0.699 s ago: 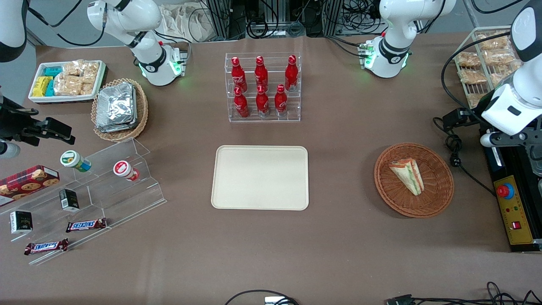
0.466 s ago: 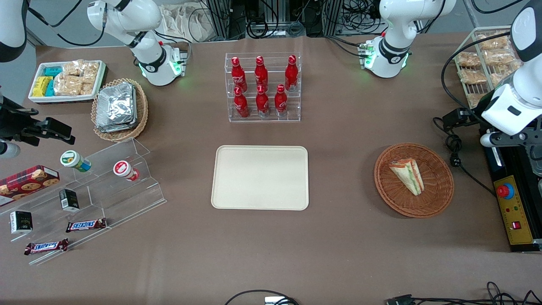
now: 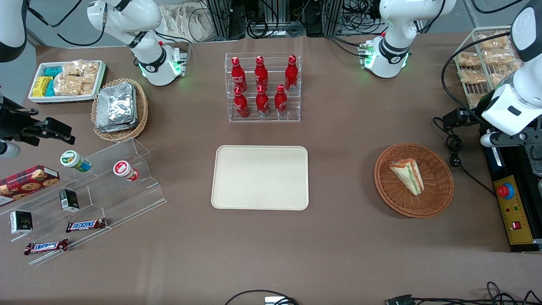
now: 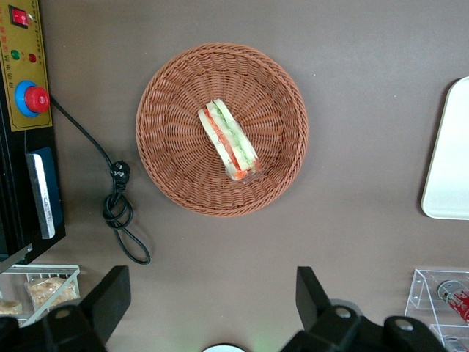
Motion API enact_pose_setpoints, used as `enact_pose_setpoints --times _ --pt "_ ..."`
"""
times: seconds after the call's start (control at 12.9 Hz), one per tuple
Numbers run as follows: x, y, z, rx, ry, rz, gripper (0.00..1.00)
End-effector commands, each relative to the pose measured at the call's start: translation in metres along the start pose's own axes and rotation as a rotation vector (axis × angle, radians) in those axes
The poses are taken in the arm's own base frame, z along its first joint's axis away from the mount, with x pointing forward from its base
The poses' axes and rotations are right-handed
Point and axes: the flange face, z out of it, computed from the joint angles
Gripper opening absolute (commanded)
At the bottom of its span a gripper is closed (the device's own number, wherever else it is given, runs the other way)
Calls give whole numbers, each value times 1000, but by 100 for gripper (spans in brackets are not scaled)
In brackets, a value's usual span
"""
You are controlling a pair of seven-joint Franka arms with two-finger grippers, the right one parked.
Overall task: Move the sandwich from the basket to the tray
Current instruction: 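Move the left gripper over the wicker basket holding the sandwich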
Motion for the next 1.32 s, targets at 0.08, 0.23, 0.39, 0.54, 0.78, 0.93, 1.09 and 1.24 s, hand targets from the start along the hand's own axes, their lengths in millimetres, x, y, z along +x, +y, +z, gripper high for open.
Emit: enact_pose_setpoints --times 0.08,0.23,0.39,0.54,0.78,0.93,1.09,1.24 --pt "7 -2 3 -8 -6 -13 100" --pt "14 -2 11 -9 -10 -22 99" --pt "20 -3 18 -11 -12 -71 99" --pt "27 -2 31 -44 -38 -180 99" --pt "40 -2 59 -55 -94 -296 99" --pt "52 -14 84 -50 -138 -387 99" --pt "65 -28 114 -56 -169 -420 99" --pt "75 -34 137 -58 -188 -431 99"
